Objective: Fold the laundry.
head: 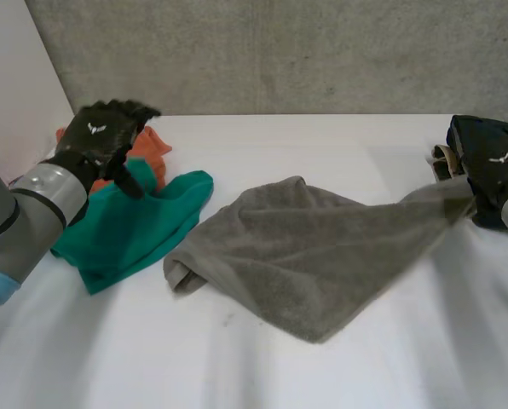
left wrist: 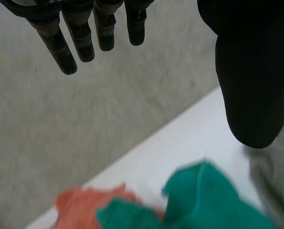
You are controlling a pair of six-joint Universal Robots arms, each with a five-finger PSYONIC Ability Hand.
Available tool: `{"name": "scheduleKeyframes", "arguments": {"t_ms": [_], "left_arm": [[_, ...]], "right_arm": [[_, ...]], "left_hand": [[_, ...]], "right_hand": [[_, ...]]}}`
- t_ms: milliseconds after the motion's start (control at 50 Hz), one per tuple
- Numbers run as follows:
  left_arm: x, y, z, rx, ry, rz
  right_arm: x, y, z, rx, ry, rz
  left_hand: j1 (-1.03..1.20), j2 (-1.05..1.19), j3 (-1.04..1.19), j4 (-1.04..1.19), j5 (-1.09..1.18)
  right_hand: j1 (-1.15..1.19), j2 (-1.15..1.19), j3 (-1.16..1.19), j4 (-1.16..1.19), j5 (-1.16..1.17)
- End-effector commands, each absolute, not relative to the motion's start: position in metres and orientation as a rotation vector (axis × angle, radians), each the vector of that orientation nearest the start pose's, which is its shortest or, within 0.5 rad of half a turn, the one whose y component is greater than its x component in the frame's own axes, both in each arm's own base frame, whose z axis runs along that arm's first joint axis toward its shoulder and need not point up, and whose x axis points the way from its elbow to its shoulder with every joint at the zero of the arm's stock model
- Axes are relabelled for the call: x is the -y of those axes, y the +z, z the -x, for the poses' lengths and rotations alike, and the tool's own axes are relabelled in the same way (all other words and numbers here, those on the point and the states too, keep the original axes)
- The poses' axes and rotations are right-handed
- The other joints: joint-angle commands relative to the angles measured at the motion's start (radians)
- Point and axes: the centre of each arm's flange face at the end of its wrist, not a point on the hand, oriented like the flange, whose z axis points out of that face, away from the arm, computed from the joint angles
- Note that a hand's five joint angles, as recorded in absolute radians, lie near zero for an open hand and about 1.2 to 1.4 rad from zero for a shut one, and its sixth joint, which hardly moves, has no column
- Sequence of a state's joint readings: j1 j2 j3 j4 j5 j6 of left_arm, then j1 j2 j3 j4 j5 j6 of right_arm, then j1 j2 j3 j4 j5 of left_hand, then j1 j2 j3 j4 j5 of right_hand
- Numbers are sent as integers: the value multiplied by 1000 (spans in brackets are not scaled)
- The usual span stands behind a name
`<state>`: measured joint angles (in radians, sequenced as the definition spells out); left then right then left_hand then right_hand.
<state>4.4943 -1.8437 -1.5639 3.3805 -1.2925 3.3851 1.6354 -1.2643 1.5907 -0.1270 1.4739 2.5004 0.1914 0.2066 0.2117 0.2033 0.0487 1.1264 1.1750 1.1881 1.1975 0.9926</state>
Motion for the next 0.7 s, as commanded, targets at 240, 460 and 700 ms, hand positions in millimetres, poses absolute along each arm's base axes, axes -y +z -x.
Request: {"name": "scheduleKeyframes", "arguments": {"t_ms": [240, 460, 700], "left_arm": [[369, 128, 225, -2108, -1801, -1260], [417, 164, 201, -1823, -1939, -923], [500, 246, 107, -1397, -2002, -399]], "right_arm": [[327, 188, -173, -2480, -2060, 1081], [324, 184, -174, -2486, -2046, 1085], [313, 180, -187, -2449, -2014, 1133]], "left_hand": [[271, 256, 250, 259, 239], [1205, 1190, 1185, 1193, 1173], [1205, 1190, 1185, 1193, 1173]], "right_hand": [[270, 221, 208, 199, 229], [270, 221, 208, 199, 229], [270, 221, 208, 199, 229]]}}
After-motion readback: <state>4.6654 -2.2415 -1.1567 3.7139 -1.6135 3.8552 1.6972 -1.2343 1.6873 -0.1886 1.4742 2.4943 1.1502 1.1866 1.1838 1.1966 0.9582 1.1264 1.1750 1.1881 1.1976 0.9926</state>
